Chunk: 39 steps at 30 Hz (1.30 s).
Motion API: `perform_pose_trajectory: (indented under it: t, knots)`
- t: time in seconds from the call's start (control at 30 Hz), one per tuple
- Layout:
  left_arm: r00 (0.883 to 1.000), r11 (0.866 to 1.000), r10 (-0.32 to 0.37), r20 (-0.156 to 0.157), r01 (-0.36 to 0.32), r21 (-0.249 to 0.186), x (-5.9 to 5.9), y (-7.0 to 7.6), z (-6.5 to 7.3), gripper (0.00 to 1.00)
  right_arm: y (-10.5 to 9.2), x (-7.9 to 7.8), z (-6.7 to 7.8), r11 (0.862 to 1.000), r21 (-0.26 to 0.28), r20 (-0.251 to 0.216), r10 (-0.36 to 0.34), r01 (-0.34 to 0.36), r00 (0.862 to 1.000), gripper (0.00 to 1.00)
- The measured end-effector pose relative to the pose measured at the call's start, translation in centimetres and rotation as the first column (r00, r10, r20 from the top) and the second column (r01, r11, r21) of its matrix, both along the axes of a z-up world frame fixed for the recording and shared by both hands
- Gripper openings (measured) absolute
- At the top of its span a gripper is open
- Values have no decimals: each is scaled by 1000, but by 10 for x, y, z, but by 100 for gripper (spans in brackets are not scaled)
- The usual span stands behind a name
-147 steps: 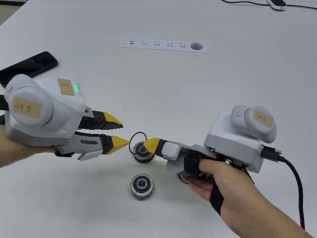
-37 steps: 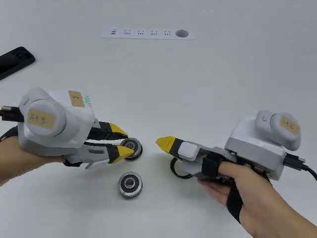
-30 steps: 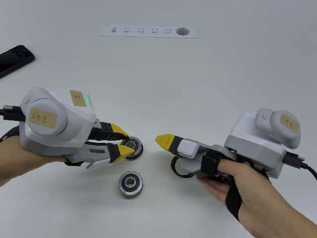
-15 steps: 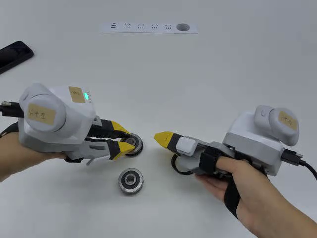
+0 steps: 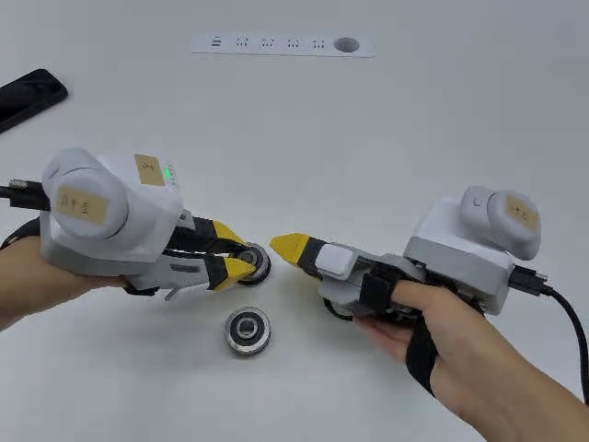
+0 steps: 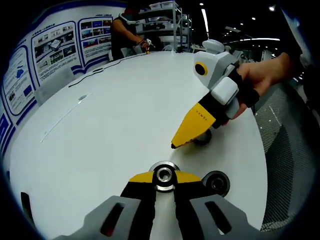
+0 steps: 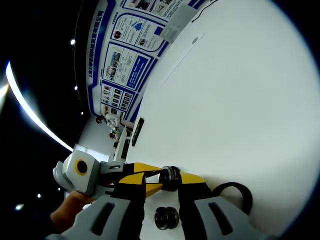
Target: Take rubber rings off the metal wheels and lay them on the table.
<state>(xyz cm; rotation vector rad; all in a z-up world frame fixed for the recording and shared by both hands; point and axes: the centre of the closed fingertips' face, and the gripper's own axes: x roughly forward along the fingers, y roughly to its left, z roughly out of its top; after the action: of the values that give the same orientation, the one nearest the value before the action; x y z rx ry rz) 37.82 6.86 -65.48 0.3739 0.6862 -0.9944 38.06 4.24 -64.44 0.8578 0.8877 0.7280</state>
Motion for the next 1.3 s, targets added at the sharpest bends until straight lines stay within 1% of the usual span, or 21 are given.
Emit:
perform_pose_trajectory:
  t: [0.03, 0.07, 0.1, 0.13, 0.2, 0.37, 0.5, 0.57, 0.7, 0.77, 0.83, 0.87, 1.0, 1.07, 1.1, 1.13, 1.17, 1.3]
  knots:
    - [1000, 1000, -3, -2, 3, 2, 1, 1, 0, 13, 1, -1, 0, 1000, -7, 8, 6, -6, 1000, 28]
    - [1000, 1000, -16, 2, 16, 15, 0, 0, 0, 13, 3, -3, -1, 1000, -19, 19, 20, -20, 1000, 30]
    - [999, 998, -47, 18, 46, 47, 0, 0, 0, 13, 4, -4, -1, 999, -24, 24, 29, -29, 999, 32]
    - [998, 997, -56, 18, 54, 58, -1, 0, 0, 13, 6, -5, -1, 999, -25, 29, 36, -35, 999, 34]
    - [998, 996, -65, 14, 64, 68, -1, -1, 0, 13, 8, -7, -1, 999, -24, 28, 44, -43, 999, 35]
    - [995, 991, -98, 18, 96, 93, -3, -1, -1, 13, 11, -6, -4, 999, -26, 23, 44, -44, 999, 35]
    - [994, 989, -107, 19, 105, 106, -3, -1, -1, 13, 15, -5, -12, 998, -35, 13, 56, -56, 998, 36]
    - [994, 988, -108, 20, 106, 114, -4, -1, -1, 13, 17, -6, -13, 997, -33, 11, 63, -63, 998, 35]
    - [994, 987, -111, 20, 108, 117, -4, -1, -1, 13, 20, -6, -12, 997, -29, 17, 71, -71, 997, 35]
    - [994, 987, -111, 20, 108, 115, -5, -1, -1, 13, 21, -8, -11, 997, -21, 9, 72, -72, 997, 35]
    - [994, 988, -111, 20, 108, 113, -5, -1, -1, 13, 20, -8, -10, 997, -24, 16, 76, -76, 997, 35]
    - [994, 988, -110, 19, 107, 113, -4, -1, -1, 13, 21, -9, -8, 997, -16, 20, 82, -82, 996, 34]
    - [994, 988, -108, 20, 105, 111, -4, -1, -1, 13, 19, -10, -6, 997, 4, 22, 83, -83, 996, 34]
    - [994, 988, -109, 19, 106, 111, -4, 0, -1, 13, 19, -11, -7, 996, 11, 16, 87, -87, 996, 33]
    - [994, 988, -109, 19, 106, 111, -4, 0, -1, 13, 20, -14, -8, 995, 16, 3, 103, -103, 995, 32]
    - [994, 988, -109, 18, 106, 113, -4, 0, -1, 13, 20, -14, -8, 995, 37, -24, 92, -91, 995, 32]
    - [994, 988, -109, 17, 106, 113, -4, 0, -2, 13, 19, -14, -9, 994, 26, -8, 102, -102, 995, 31]
    - [994, 988, -109, 17, 106, 113, -4, 0, -2, 13, 19, -15, -7, 993, 33, 5, 110, -110, 994, 31]
